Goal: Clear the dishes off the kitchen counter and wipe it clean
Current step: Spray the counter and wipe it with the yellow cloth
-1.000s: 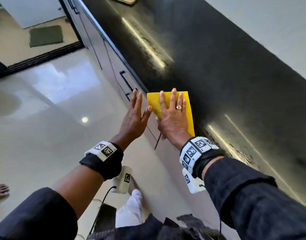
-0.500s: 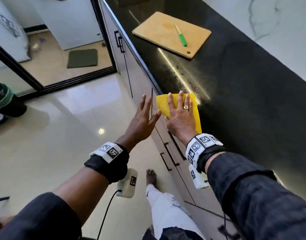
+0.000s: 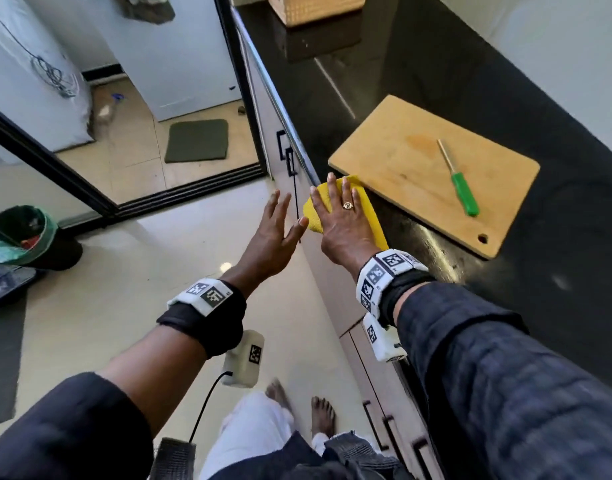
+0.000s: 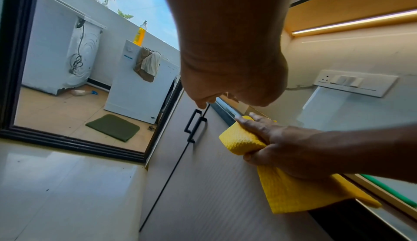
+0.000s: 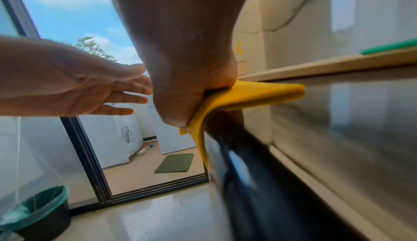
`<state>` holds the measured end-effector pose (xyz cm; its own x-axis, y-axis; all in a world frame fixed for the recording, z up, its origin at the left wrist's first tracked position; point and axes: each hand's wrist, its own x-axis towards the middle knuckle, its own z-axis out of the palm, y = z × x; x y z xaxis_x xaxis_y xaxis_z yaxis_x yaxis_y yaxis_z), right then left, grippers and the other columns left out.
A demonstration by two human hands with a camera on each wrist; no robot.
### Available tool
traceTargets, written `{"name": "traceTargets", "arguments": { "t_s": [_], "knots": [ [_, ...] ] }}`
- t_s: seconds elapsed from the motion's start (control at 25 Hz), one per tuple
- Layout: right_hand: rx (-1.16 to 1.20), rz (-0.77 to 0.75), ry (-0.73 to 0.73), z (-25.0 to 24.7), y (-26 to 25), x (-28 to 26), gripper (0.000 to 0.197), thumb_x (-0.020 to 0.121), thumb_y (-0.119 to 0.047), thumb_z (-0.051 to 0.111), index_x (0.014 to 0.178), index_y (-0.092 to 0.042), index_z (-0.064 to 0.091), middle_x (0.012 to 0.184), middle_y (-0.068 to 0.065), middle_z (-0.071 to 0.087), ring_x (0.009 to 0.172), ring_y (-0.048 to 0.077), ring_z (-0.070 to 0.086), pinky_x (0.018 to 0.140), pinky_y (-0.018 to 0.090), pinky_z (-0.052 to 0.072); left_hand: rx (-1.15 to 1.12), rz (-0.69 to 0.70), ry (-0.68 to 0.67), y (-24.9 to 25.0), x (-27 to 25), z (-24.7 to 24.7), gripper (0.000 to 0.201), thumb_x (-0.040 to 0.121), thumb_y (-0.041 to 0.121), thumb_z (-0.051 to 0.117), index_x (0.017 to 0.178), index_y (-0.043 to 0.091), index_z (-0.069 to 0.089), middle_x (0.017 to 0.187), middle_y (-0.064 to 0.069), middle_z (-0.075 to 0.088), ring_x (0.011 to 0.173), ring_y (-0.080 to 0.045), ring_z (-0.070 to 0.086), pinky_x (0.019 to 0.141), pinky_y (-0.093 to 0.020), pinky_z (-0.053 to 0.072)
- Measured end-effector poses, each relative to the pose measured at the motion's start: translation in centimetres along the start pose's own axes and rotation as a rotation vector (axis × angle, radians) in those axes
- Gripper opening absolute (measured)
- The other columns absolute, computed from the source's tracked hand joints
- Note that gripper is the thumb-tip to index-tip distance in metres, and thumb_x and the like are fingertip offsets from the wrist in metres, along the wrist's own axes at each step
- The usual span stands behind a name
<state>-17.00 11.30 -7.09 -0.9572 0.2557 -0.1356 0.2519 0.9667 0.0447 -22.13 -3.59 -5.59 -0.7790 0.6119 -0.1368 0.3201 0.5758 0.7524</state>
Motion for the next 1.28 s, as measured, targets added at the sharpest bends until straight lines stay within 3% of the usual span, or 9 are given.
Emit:
{"name": "traceTargets", "arguments": {
  "t_s": [0.12,0.36,0.56,0.72,0.88,0.96,1.12,1.2,1.28],
  "knots": [
    [-0.085,-0.020,-0.023,-1.2,-0.9,7.0,0.076,0.097,-0.019,0.042,0.156,-0.017,-0.005,0.158,0.020,-0.023,0.146,0.042,-0.016,0.121,0.052,-0.001,-0.013,0.010,0.004,-1.6,6.6,-3.3,0.067,0.100,0.045,0.044,0.156,0.018,0.018,0.165,-0.002,0.002,0.151,-0.014,0.004,0.119,-0.030,0.013],
    [-0.094,0.045,-0.157,-5.2,-3.2,24.6,0.076,0.100,-0.034,0.042,0.155,-0.022,-0.009,0.157,0.017,-0.028,0.147,0.038,-0.018,0.121,0.048,-0.001,-0.061,0.021,0.030,-6.3,21.7,-12.9,0.065,0.100,0.042,0.046,0.154,0.014,0.024,0.165,-0.005,0.007,0.150,-0.017,0.011,0.111,-0.020,0.012],
    [-0.088,0.064,-0.235,-7.4,-4.3,36.7,0.089,0.094,-0.031,0.051,0.154,-0.022,-0.013,0.155,0.018,-0.032,0.145,0.040,-0.021,0.121,0.050,-0.002,-0.028,0.009,-0.063,-9.9,31.3,-19.2,0.066,0.100,0.045,0.043,0.156,0.017,0.020,0.165,-0.002,0.002,0.151,-0.017,0.010,0.118,-0.032,0.015],
    [-0.094,0.007,-0.169,-8.7,-4.1,45.6,0.083,0.094,-0.018,0.047,0.155,-0.021,-0.009,0.157,0.017,-0.029,0.146,0.040,-0.019,0.121,0.050,-0.002,-0.003,0.051,-0.097,-11.7,39.9,-22.6,0.067,0.100,0.046,0.042,0.156,0.018,0.018,0.165,-0.002,0.001,0.150,-0.017,0.009,0.117,-0.031,0.016],
    [-0.073,-0.015,-0.120,-9.5,-4.7,54.9,0.079,0.095,-0.021,0.046,0.156,-0.021,-0.005,0.158,0.017,-0.026,0.146,0.040,-0.019,0.121,0.050,-0.003,0.012,0.091,-0.061,-13.0,48.7,-25.4,0.066,0.100,0.043,0.044,0.155,0.014,0.022,0.164,-0.006,0.007,0.151,-0.018,0.008,0.121,-0.037,0.014],
    [-0.034,-0.012,-0.106,-10.2,-5.0,59.3,0.074,0.098,-0.026,0.042,0.156,-0.020,-0.003,0.158,0.017,-0.026,0.146,0.040,-0.018,0.121,0.050,-0.003,0.043,0.094,-0.069,-13.2,52.4,-26.6,0.065,0.100,0.043,0.044,0.154,0.013,0.024,0.164,-0.007,0.010,0.150,-0.018,0.011,0.118,-0.030,0.013],
    [0.015,0.022,-0.077,-10.5,-5.8,65.0,0.068,0.100,-0.030,0.037,0.156,-0.023,-0.001,0.158,0.020,-0.024,0.147,0.039,-0.017,0.121,0.050,-0.004,0.036,0.147,-0.035,-14.1,57.8,-28.4,0.059,0.101,0.037,0.046,0.151,0.009,0.031,0.160,-0.010,0.021,0.147,-0.018,0.020,0.113,-0.022,0.017],
    [0.110,0.030,-0.085,-11.0,-5.9,65.8,0.068,0.098,-0.024,0.039,0.156,-0.025,0.004,0.159,0.022,-0.016,0.148,0.039,-0.011,0.121,0.048,0.000,-0.005,0.173,0.029,-14.1,59.8,-29.0,0.054,0.102,0.038,0.045,0.147,0.008,0.037,0.152,-0.011,0.031,0.141,-0.019,0.030,0.117,-0.030,0.024],
    [0.480,0.060,-0.095,-12.1,-4.6,65.5,0.067,0.097,-0.016,0.045,0.156,-0.026,0.015,0.162,0.017,0.003,0.150,0.034,0.004,0.122,0.042,0.007,-0.075,0.243,0.074,-13.1,61.1,-29.4,0.048,0.102,0.040,0.043,0.139,0.010,0.043,0.137,-0.008,0.041,0.126,-0.016,0.042,0.111,-0.039,0.036]
  ]
}}
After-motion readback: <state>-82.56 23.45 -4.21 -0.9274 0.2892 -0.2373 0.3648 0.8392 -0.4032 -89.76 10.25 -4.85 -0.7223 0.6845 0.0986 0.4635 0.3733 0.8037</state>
